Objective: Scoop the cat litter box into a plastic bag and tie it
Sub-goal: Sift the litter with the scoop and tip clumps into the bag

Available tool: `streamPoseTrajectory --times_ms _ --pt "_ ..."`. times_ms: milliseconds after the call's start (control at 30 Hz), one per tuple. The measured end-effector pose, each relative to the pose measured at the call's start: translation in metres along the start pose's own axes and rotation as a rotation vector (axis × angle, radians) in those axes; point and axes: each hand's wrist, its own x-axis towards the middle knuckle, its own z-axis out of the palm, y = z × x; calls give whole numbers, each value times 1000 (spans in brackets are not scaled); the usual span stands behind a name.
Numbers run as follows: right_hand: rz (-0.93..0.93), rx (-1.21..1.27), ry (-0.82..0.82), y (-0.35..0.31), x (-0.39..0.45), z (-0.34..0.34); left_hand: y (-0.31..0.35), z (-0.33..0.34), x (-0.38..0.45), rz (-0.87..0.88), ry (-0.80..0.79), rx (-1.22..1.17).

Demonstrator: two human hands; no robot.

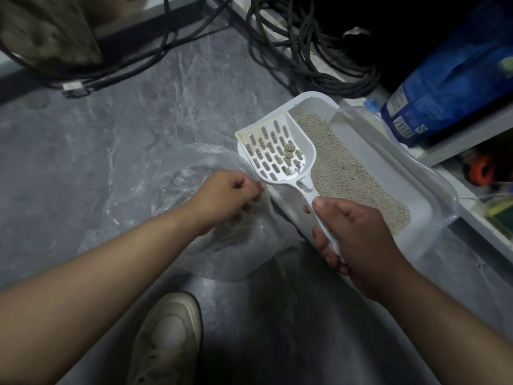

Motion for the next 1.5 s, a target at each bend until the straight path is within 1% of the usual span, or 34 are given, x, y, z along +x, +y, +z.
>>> streamPoseTrajectory --times_ms 67,167,300,400,533,600,667,800,900,1000,1067,1167,1333,1500 --pt "8 5 8 1 -1 -1 1 4 1 9 10 10" --pt "12 -1 7 1 -3 -2 3 11 3 51 -41 40" --pt "24 -38 -2 2 -6 -1 1 4 3 31 -100 102" --pt "9 -98 -25 4 -10 2 -1 -12 2 -1 -20 95" --pt "20 -152 -61 16 -10 11 -7 -30 2 -55 43 191" --pt "-16 -286 -70 26 -8 15 -12 -34 3 -76 73 268" --pt "-90 -485 -76 37 -7 20 -15 -37 2 -69 88 406" --pt "-199 -783 -110 56 -3 29 -23 -40 1 -78 7 719" --pt "-210 -978 -169 62 -1 34 -30 -32 -4 -69 -43 950" --pt "-258 -1031 -159 60 -1 36 -35 -21 -11 -49 -91 1109" --pt "-294 -1067 -135 58 -1 36 -39 -16 -14 -69 -130 1170" --pt "-284 -1132 -138 58 -3 33 -43 -11 -17 -109 -152 1244" --pt "-274 -1191 -114 57 -4 28 -45 -8 -20 -195 -200 1277" --pt "-291 -1248 -93 54 -8 26 -51 -6 -18 -221 -218 1280"
